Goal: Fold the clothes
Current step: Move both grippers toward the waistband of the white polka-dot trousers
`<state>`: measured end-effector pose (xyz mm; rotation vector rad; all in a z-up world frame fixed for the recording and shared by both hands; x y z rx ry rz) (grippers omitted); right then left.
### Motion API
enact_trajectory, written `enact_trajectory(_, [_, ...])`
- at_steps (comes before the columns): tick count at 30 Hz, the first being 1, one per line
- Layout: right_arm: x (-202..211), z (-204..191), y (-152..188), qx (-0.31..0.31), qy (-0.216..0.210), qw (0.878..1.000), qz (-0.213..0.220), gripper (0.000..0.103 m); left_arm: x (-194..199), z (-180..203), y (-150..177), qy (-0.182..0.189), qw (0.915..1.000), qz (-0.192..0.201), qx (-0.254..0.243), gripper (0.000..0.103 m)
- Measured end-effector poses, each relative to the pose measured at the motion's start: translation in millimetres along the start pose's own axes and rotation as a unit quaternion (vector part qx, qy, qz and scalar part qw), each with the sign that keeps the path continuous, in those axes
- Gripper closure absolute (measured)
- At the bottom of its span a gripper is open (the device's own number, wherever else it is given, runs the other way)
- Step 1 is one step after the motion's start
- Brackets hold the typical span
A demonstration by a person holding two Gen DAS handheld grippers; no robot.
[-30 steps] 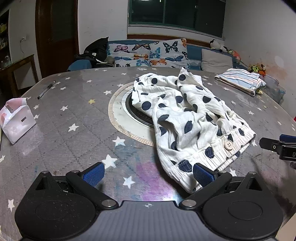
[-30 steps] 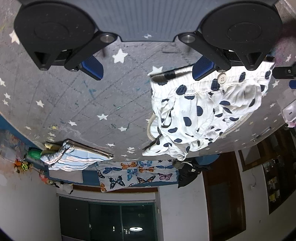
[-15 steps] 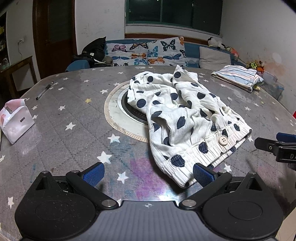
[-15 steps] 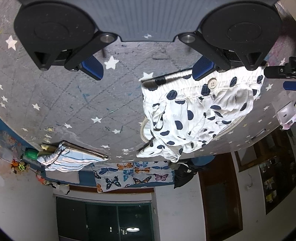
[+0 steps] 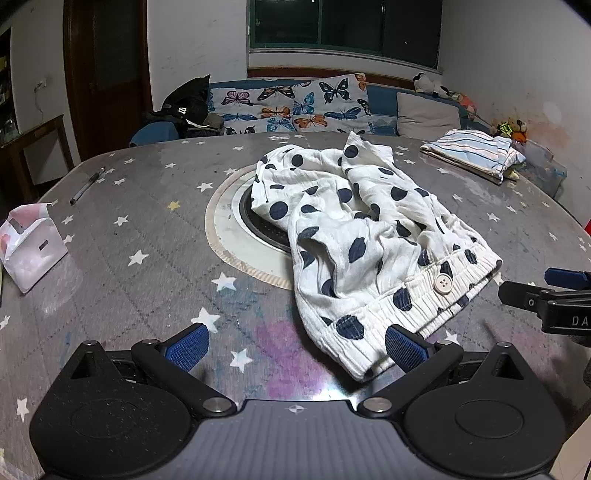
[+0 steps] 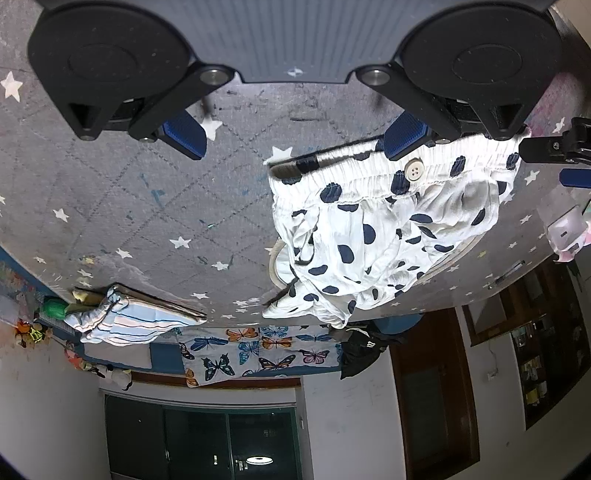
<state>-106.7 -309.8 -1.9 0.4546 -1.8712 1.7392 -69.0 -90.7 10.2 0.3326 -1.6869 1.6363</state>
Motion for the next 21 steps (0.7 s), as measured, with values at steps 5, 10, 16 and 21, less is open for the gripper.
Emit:
enact_trajectory(5, [-3,-1,-3,0.002,-0.003,1.0,0.0,0.0,-2,0,-6,-0.002,1.0,0.003,-0.001,0.0])
enact_trajectory(10, [-8,-3,-9,0.008,-0.005,1.0,0.003,0.0,-8,-1,-14,-0.004,1.0,0.003,0.0,0.0])
enact_trajectory(16, [-17,0,-19,0.006,-0.008,1.0,0.001,0.001,-18,-5,-23,-0.002,1.0,0.003,0.005,0.0])
enact_trajectory(21, [-26,5,-26,0.0,-0.013,1.0,-0.005,0.006,-29,-9,-28,0.003,0.9999,-0.004,0.013,0.0])
Point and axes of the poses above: each gripper's, at about its wrist camera, not at the fingertips, and x roughly against the way its jaws point, z to its right, y to its underside, the point moved 4 cm from there along -x, roughly the way its jaws point, and after that the axes turned 7 degrees about y, right-handed, at the moved point
